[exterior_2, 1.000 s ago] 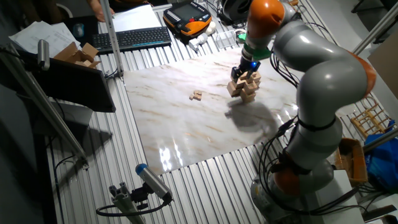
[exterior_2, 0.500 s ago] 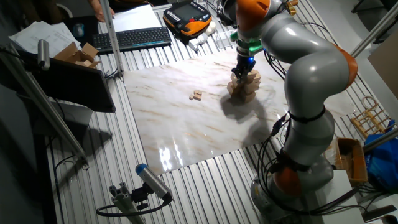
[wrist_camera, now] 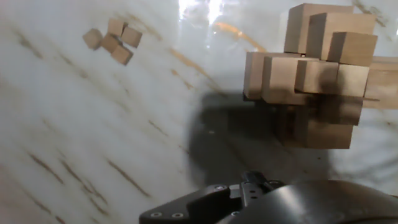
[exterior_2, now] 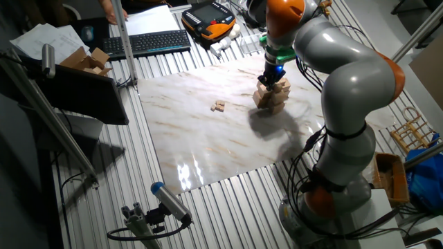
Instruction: Stack the blocks into a cross shape
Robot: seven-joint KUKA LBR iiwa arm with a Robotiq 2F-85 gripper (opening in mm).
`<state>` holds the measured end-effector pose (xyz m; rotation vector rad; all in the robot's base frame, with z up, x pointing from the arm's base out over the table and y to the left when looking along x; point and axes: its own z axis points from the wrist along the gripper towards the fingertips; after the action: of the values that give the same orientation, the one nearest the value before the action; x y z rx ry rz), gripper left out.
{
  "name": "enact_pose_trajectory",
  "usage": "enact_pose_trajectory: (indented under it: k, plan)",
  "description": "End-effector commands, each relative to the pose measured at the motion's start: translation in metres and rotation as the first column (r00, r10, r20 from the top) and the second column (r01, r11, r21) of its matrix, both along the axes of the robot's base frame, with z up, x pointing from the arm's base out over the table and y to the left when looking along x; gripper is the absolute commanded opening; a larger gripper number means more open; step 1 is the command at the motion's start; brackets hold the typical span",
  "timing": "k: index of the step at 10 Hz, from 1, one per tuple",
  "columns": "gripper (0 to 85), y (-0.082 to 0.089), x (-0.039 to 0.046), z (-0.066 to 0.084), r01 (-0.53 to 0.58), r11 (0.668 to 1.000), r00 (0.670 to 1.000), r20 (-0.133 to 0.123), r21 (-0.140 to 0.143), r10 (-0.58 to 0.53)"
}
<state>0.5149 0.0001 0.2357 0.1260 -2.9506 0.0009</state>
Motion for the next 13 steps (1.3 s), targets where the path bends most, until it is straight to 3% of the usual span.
enact_pose_trajectory:
  k: [1,2,3,4,6,7,8,9,10,13]
  plan:
    - [0.0,0.001,-0.0001,0.0,0.015,1.0,1.0,-0.005,0.022,-0.015]
    - [0.0,0.001,-0.0001,0.0,0.013,0.997,0.999,-0.037,0.082,-0.01]
    - [0.0,0.001,-0.0001,0.0,0.025,0.996,0.999,-0.039,0.081,-0.022]
    - [0.0,0.001,-0.0001,0.0,0.031,0.999,0.999,-0.026,0.043,-0.03]
    - [0.0,0.001,-0.0001,0.0,0.064,0.998,0.998,-0.019,0.027,-0.064]
    - [0.0,0.009,0.0044,0.0,0.112,0.992,0.994,-0.012,0.061,-0.112]
    - [17.0,0.026,0.0145,-0.005,0.124,0.991,0.992,-0.005,0.046,-0.124]
    - [17.0,0.042,0.0235,-0.01,0.129,0.991,0.992,0.001,0.033,-0.129]
    - [17.0,0.06,0.0335,-0.015,0.15,0.987,0.989,0.006,0.055,-0.15]
    - [17.0,0.091,0.046,-0.03,0.178,0.98,0.984,0.0,0.084,-0.179]
